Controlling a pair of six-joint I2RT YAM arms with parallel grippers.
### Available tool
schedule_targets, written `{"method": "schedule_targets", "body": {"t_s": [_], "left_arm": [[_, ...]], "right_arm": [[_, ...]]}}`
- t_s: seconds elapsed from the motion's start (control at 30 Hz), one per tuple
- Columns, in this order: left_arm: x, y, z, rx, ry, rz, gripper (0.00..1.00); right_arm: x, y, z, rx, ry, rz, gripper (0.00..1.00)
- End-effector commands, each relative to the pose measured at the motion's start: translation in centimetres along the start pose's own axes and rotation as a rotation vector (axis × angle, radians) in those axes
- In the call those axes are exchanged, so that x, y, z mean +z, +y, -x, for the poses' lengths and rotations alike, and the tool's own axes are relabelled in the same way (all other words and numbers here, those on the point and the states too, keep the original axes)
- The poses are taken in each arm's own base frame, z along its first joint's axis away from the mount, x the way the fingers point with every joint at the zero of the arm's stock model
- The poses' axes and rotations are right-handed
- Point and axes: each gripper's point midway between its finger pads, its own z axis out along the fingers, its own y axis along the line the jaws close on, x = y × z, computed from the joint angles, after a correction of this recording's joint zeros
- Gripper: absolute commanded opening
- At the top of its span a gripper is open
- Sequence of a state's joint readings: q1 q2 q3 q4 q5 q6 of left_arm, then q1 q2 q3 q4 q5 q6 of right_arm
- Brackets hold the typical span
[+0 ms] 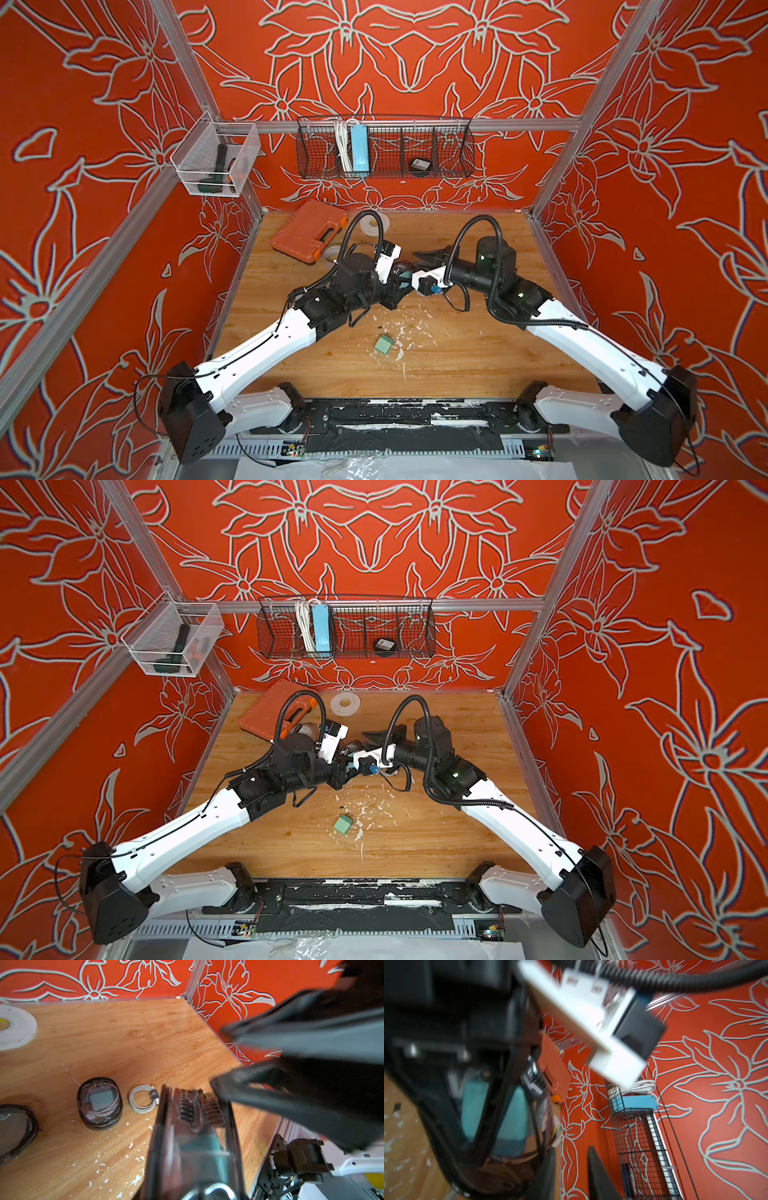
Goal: Pack away charging kits
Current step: Zip the zipper on the storage bag, then place the storage bag at the center of the board.
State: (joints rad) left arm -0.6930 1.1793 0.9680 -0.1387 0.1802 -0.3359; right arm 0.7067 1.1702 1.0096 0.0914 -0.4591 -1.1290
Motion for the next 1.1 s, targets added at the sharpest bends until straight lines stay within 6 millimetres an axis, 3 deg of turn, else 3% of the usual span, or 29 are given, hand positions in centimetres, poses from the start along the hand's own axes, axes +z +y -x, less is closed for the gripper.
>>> {"method": "schedule_targets", "body": {"t_s": [0.0, 0.13, 0.2, 0.3, 0.4, 0.5, 0.6, 0.87, 1.07], "left_arm": [[-1.0, 4.3, -0.2, -0.112, -0.05, 0.094, 0.0], [-5.6, 11.4, 0.5, -0.294, -0.221, 0.234, 0.0], [-7.6, 13.8, 0.1, -0.346, -0.289, 0.277, 0.0], [-8.3, 16.3, -1.4, -0.452, -0.314, 0.251, 0.0], [-7.7, 18.7, -3.5, -0.581, -0.309, 0.215, 0.0], [-7.4, 19.5, -4.2, -0.609, -0.323, 0.2, 0.0], [-6.0, 20.0, -5.4, -0.651, -0.275, 0.174, 0.0], [-4.0, 22.3, -8.9, -0.798, -0.232, 0.209, 0.0], [-2.4, 23.0, -10.4, -0.846, -0.199, 0.182, 0.01]], "right_arm": [[-0.6, -2.4, 3.3, -0.011, -0.143, -0.119, 0.98], [-0.5, 1.4, 1.0, 0.139, -0.077, -0.082, 0.98], [-0.8, 3.3, 0.1, 0.219, -0.065, -0.085, 0.98], [-1.1, 3.8, -1.4, 0.425, -0.033, -0.161, 0.98], [-0.7, 2.9, -4.4, 0.664, 0.088, -0.252, 0.98], [-1.2, 2.0, -9.0, 0.943, 0.312, -0.394, 0.98], [-2.1, 2.8, -12.4, 1.156, 0.487, -0.468, 0.98], [-3.0, 7.0, -14.0, 1.442, 0.586, -0.45, 0.98], [-3.9, 8.8, -14.9, 1.527, 0.627, -0.5, 0.98]]}}
